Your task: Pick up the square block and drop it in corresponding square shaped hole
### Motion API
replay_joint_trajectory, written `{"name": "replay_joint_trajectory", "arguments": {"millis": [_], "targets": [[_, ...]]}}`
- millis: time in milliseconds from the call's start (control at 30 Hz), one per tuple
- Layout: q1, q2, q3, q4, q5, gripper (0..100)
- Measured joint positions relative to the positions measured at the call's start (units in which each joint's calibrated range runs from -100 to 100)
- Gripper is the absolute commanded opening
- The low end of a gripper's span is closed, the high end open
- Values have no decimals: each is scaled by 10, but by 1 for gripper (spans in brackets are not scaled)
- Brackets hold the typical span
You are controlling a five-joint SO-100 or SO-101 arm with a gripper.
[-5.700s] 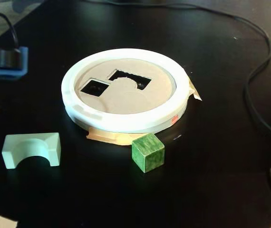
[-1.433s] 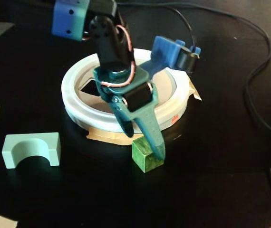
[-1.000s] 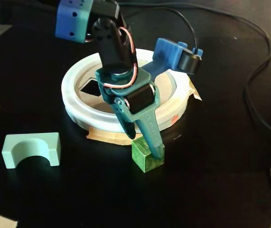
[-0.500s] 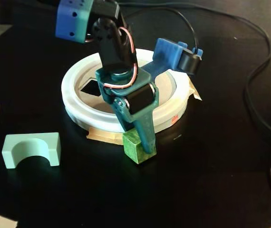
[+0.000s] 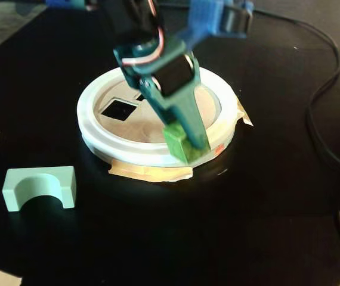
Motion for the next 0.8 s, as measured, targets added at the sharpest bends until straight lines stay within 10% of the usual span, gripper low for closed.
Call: {"name": "replay_joint_trajectory", "arguments": {"millis": [333,800], "targets": [[-165,-103,0,188,0,36],[-248,-105,136,105,0,37]]}}
